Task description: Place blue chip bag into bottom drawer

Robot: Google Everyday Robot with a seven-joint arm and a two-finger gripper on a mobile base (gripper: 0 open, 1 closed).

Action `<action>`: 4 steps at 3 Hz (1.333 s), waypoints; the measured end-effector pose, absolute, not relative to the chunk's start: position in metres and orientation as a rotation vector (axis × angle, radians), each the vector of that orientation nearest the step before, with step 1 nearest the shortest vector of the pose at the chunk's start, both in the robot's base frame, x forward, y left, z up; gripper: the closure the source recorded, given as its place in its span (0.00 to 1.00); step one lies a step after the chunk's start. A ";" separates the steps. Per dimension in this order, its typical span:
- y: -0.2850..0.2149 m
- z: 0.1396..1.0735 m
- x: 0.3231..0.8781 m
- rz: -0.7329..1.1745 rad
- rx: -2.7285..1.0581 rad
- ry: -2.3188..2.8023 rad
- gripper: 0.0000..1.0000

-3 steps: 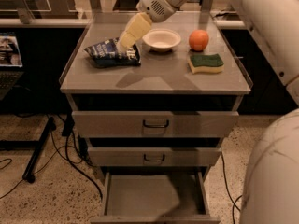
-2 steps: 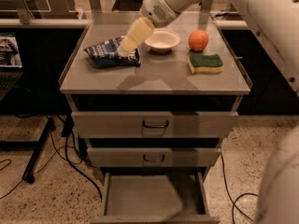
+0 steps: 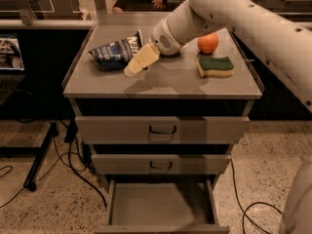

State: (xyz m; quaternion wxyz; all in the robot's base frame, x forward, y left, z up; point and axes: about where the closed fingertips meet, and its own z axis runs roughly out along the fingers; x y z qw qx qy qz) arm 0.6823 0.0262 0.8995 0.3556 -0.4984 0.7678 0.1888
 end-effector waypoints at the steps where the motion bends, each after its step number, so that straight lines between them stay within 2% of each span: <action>1: 0.039 0.876 0.712 0.486 -1.268 1.995 0.00; 3: 0.065 0.868 0.766 0.476 -1.262 1.979 0.00; 4: 0.075 0.862 0.776 0.485 -1.272 1.984 0.00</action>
Offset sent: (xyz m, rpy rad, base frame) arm 0.0934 0.0324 -0.0283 0.0143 -0.0280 -0.0432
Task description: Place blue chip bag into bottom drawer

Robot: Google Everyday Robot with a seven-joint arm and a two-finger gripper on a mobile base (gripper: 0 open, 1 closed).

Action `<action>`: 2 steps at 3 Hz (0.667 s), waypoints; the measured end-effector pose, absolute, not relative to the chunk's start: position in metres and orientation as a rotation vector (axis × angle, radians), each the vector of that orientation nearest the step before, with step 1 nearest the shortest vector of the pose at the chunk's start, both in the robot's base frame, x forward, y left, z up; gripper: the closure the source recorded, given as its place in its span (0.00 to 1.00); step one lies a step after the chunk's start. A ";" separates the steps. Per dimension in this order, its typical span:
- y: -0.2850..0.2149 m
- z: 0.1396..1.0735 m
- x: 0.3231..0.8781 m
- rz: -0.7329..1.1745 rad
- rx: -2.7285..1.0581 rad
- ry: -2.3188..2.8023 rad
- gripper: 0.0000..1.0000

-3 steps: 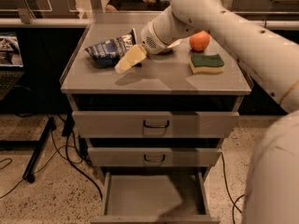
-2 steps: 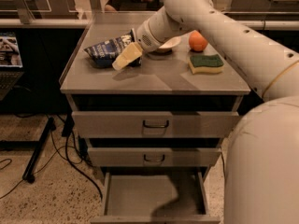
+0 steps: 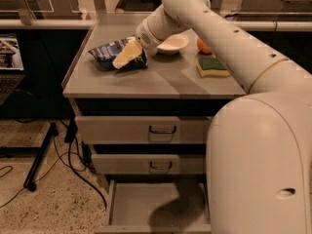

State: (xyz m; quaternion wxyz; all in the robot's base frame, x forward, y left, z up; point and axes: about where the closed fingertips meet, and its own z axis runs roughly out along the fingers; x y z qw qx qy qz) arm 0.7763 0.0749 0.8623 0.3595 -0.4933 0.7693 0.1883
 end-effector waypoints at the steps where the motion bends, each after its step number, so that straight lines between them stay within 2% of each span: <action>1: 0.075 0.863 0.777 0.486 -1.272 1.983 0.18; 2: 0.075 0.863 0.777 0.486 -1.272 1.983 0.42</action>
Offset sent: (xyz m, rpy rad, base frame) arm 0.0006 0.0005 0.0003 0.0007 -0.0007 0.0002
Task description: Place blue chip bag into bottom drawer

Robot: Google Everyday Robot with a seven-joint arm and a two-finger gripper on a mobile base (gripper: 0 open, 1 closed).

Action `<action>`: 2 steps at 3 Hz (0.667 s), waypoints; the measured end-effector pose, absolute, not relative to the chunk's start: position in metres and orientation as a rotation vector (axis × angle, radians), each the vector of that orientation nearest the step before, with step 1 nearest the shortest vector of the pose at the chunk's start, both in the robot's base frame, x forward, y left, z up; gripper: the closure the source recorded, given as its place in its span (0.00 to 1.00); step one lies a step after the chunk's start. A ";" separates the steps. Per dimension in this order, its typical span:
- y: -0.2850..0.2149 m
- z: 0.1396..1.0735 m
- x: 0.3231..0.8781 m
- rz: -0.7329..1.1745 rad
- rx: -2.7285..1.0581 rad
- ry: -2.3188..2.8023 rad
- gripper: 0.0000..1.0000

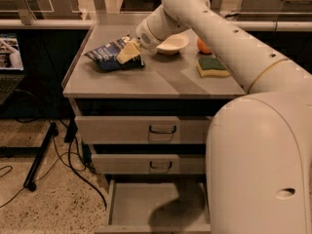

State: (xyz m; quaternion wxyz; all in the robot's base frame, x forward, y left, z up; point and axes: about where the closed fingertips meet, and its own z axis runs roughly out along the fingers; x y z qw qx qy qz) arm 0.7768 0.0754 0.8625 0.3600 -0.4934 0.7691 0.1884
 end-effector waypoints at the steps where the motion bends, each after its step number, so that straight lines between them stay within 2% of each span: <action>1: 0.075 0.862 0.777 0.486 -1.272 1.983 0.65; 2: 0.075 0.862 0.777 0.486 -1.272 1.983 0.88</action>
Offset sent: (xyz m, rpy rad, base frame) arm 0.0000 0.0000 0.0000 0.0000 0.0000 0.0000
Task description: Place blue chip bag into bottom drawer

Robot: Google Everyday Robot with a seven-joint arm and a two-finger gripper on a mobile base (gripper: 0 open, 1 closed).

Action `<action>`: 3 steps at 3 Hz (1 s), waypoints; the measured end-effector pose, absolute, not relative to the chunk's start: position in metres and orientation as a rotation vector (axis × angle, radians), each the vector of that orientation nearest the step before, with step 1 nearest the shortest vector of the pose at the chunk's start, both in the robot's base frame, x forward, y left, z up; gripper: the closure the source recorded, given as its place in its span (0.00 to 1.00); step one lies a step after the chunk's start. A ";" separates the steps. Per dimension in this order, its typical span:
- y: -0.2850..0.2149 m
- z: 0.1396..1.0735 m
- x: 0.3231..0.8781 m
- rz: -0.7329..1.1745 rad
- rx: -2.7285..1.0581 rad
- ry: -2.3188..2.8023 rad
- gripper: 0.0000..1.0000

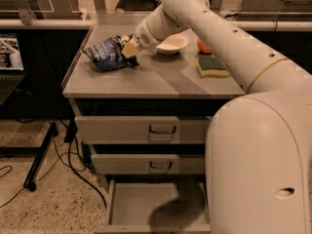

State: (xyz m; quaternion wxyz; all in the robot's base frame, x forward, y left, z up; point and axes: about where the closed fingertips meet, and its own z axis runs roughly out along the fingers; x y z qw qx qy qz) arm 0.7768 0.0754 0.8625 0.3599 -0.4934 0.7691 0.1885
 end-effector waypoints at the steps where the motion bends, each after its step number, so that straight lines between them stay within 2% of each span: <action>1: 0.081 0.866 0.775 0.524 -1.331 1.947 1.00; 2: 0.084 0.893 0.752 0.665 -1.544 1.756 1.00; 3: 0.048 0.918 0.718 0.753 -1.658 1.626 1.00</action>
Offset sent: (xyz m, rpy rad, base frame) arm -0.0282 0.0012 0.0630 0.0682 -0.0339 0.5060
